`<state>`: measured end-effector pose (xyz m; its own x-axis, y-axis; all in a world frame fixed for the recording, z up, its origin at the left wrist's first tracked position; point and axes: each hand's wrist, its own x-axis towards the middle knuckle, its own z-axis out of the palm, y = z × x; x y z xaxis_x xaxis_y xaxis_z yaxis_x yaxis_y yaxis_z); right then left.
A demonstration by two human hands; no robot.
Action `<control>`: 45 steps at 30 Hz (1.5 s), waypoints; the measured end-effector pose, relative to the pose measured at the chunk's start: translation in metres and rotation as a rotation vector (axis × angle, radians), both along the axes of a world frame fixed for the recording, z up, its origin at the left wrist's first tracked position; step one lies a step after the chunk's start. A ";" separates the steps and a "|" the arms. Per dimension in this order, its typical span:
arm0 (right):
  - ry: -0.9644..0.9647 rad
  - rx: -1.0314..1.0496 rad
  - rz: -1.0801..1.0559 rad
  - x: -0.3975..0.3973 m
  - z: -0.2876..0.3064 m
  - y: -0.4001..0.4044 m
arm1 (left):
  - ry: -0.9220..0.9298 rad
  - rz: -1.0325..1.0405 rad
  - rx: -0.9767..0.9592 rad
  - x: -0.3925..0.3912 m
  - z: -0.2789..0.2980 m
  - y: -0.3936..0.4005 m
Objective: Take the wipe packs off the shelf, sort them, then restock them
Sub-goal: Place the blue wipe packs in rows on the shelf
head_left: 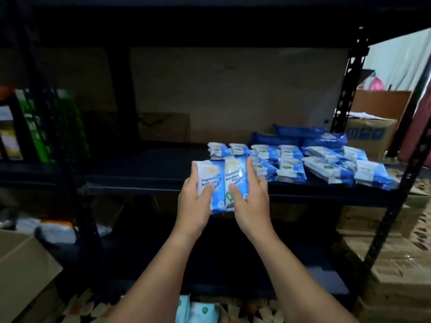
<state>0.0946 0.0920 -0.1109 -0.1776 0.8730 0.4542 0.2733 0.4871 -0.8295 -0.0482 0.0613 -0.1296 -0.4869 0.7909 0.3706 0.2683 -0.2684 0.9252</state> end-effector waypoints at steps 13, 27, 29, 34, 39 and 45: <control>0.028 -0.108 -0.010 -0.070 0.074 0.057 | -0.078 0.152 -0.193 -0.076 0.097 0.053; -0.594 -0.251 0.179 -0.084 0.074 0.053 | 0.004 0.530 -0.472 -0.115 0.076 0.064; -0.719 -0.255 0.181 -0.084 0.076 0.053 | 0.030 0.544 -0.509 -0.117 0.076 0.063; -0.857 -0.254 0.162 -0.083 0.080 0.055 | 0.078 0.496 -0.505 -0.118 0.075 0.060; -0.838 -0.253 0.138 -0.081 0.076 0.054 | 0.160 0.429 -0.515 -0.114 0.075 0.058; -0.811 -0.251 0.131 -0.081 0.074 0.055 | 0.247 0.370 -0.522 -0.107 0.078 0.058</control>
